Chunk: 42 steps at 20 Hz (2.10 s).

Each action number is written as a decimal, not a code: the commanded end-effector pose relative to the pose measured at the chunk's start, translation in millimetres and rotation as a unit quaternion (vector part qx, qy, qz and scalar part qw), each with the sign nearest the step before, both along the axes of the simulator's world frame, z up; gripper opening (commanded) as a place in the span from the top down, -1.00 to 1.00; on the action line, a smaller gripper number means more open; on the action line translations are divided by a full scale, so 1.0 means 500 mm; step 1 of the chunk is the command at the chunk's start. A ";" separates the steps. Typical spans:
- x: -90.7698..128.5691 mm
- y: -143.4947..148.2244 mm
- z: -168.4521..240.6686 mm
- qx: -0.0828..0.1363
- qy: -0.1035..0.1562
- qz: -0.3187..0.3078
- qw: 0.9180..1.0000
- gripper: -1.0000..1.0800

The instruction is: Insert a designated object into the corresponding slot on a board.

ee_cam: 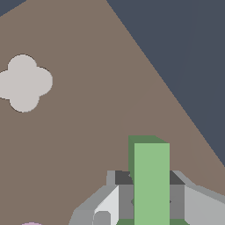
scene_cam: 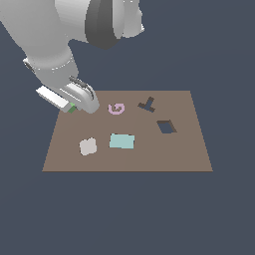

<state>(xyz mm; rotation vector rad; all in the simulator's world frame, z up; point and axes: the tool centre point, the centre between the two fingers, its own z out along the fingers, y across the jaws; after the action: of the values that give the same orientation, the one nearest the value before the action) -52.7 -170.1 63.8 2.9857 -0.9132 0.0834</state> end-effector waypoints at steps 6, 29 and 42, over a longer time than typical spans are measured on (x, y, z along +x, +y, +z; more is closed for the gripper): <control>0.008 0.001 0.014 -0.004 -0.005 0.006 1.000 1.00; 0.008 0.074 0.001 -0.010 0.008 0.236 0.972 1.00; 0.004 0.162 -0.012 -0.015 0.020 0.493 0.869 1.00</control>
<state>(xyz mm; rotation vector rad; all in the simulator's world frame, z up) -50.4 -94.6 58.1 3.0574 0.5739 0.0445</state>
